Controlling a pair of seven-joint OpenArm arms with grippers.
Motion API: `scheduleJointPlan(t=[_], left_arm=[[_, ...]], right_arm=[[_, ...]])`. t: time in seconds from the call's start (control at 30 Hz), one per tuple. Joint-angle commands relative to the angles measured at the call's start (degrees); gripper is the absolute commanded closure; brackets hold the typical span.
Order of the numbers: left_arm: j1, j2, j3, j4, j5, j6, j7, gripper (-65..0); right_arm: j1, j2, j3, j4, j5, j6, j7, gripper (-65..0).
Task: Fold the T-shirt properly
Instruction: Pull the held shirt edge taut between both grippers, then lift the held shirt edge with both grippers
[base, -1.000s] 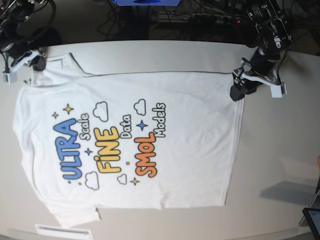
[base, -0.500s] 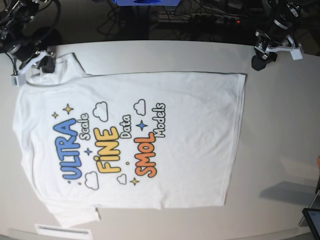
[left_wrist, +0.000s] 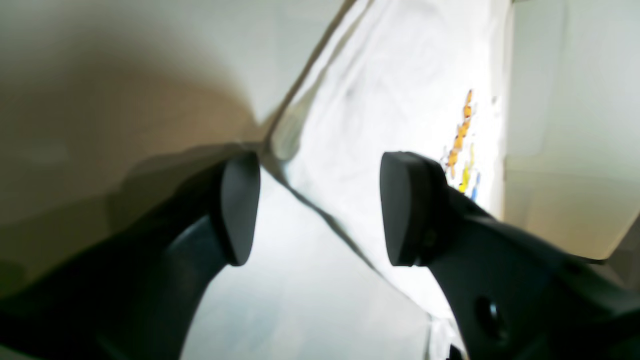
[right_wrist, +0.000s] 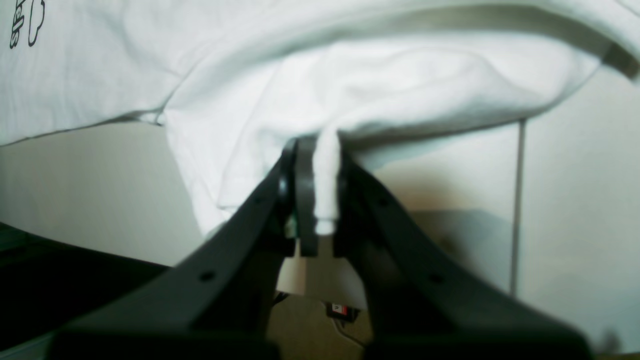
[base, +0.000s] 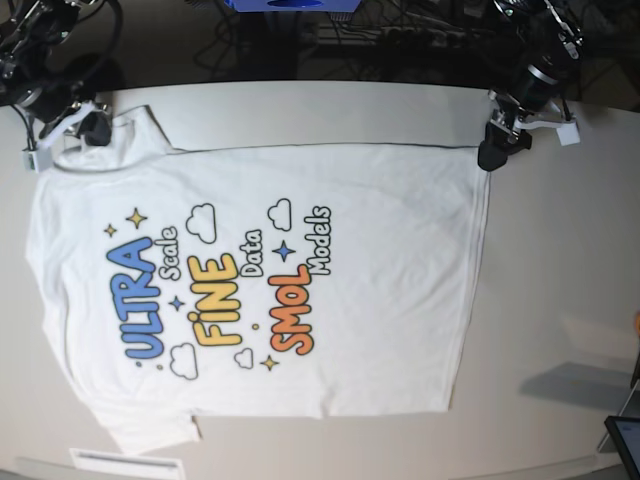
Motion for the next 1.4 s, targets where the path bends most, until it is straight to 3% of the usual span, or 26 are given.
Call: scheduleJointPlan(t=[0.0,0.17,0.47,0.77,0.83,0.93,0.97,1.37], left_arm=[[-0.37,-0.22,0.46,-0.55,3.03,1.03,1.29,-38.6],[-2.21,-0.22,0.55,-1.26,3.55,1.12,1.38,-38.6],[-5.11,0.48,3.72,-1.26,9.80,1.12,1.29,-38.3],[-4.76,0.66,7.23,-1.26,9.80,1.12,1.12,-37.0],[-4.50,0.66,6.97,-1.26,9.71,1.12,1.21,-29.9],[-4.41,0.48,6.79,-1.17,9.71,1.12,1.38,-7.9],[-4.32,0.48,6.79,-1.17,9.71,1.12,1.38,-3.5],[-2.04,-0.84,7.32,2.44,9.88,1.03,1.56,0.0]], right_arm=[[-0.76,-0.04,-0.02,-0.18,-4.25,-0.12,-3.94,0.0],[-0.76,-0.04,-0.02,-0.18,-4.25,-0.12,-3.94,0.0],[-0.76,-0.04,-0.02,-0.18,-4.25,-0.12,-3.85,0.0],[-0.76,-0.04,0.07,-0.18,-4.25,-0.12,-3.85,0.0],[-0.76,-0.04,0.07,-0.18,-4.25,-0.12,-3.85,0.0],[-0.76,-0.04,0.07,-0.18,-4.25,-0.12,-3.85,0.0],[-0.76,-0.04,0.07,-0.18,-4.25,-0.12,-3.85,0.0],[-2.08,0.58,0.07,1.41,-4.34,-0.12,-3.76,0.0]])
